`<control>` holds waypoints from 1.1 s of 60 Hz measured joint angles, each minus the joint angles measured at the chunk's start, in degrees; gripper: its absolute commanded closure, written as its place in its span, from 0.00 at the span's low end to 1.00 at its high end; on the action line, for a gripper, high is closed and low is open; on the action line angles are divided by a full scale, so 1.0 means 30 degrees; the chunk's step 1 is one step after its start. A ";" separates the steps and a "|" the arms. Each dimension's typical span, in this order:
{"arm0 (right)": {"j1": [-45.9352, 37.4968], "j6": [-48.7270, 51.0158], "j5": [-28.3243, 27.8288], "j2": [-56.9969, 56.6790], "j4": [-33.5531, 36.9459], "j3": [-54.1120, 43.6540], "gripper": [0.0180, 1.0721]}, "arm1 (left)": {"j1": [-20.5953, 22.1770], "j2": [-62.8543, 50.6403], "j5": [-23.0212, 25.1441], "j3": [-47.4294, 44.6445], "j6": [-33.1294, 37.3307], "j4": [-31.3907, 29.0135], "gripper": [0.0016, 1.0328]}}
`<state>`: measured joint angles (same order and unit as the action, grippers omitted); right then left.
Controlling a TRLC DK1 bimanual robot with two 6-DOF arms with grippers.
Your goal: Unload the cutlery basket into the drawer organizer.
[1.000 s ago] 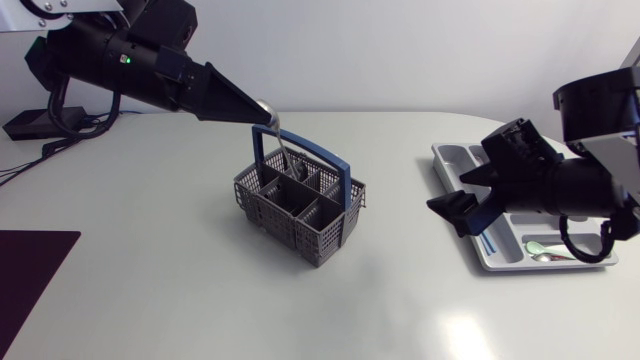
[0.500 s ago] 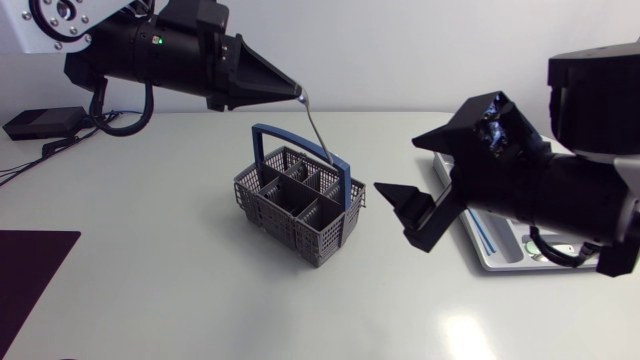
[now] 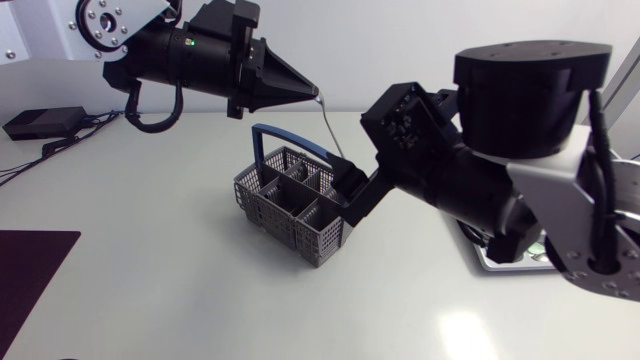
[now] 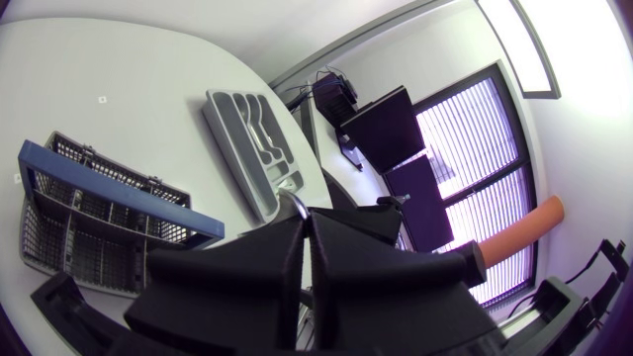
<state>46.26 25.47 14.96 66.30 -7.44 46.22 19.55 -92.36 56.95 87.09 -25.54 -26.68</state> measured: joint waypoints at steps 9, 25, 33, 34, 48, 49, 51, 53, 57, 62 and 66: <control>0.0044 0.0255 0.0619 0.1865 -0.1421 0.0678 0.48 | 0.0073 -0.0117 -0.0073 0.0029 -0.0197 0.0386 0.97; -0.0189 0.0248 0.1239 0.3592 -0.2426 0.1916 0.76 | 0.0066 -0.0131 -0.0073 0.0029 -0.0503 0.0437 0.97; -0.0517 0.0233 0.1319 0.4007 -0.2601 0.2244 0.81 | 0.0066 -0.0131 -0.0102 0.0029 -0.0503 0.0619 0.97; -0.0546 0.0233 0.1319 0.4044 -0.2601 0.2244 0.82 | 0.0066 -0.0131 -0.0124 0.0029 -0.0503 0.0641 0.97; -0.0743 0.0226 0.0954 0.4277 -0.2565 0.2244 0.95 | 0.0066 -0.0131 -0.0138 0.0029 -0.0503 0.0889 0.97; -0.0743 0.0226 0.0954 0.4277 -0.2557 0.2244 0.95 | 0.0066 -0.0131 -0.0138 0.0029 -0.0503 0.0911 0.97; -0.0743 0.0153 0.0962 0.4277 -0.2543 0.2244 0.95 | 0.0066 -0.0131 -0.0138 0.0029 -0.0503 0.0925 0.97; -0.0780 0.0131 0.0962 0.4277 -0.2543 0.2244 0.95 | 0.0066 -0.0131 -0.0124 0.0029 -0.0510 0.0925 0.96; -0.0911 0.0007 0.0954 0.4277 -0.2557 0.2280 0.95 | 0.0087 -0.0131 -0.0131 0.0029 -0.0568 0.0947 0.87; -0.1035 0.0022 0.0954 0.4277 -0.2557 0.2317 0.95 | 0.0138 -0.0131 -0.0131 0.0029 -0.0576 0.0947 0.74; -0.1144 0.0022 0.0962 0.4284 -0.2448 0.2317 0.95 | 0.0175 -0.0131 -0.0124 0.0029 -0.0634 0.0947 0.62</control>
<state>42.83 25.54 17.85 79.15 -14.79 53.17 20.08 -92.75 56.58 87.18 -27.44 -23.84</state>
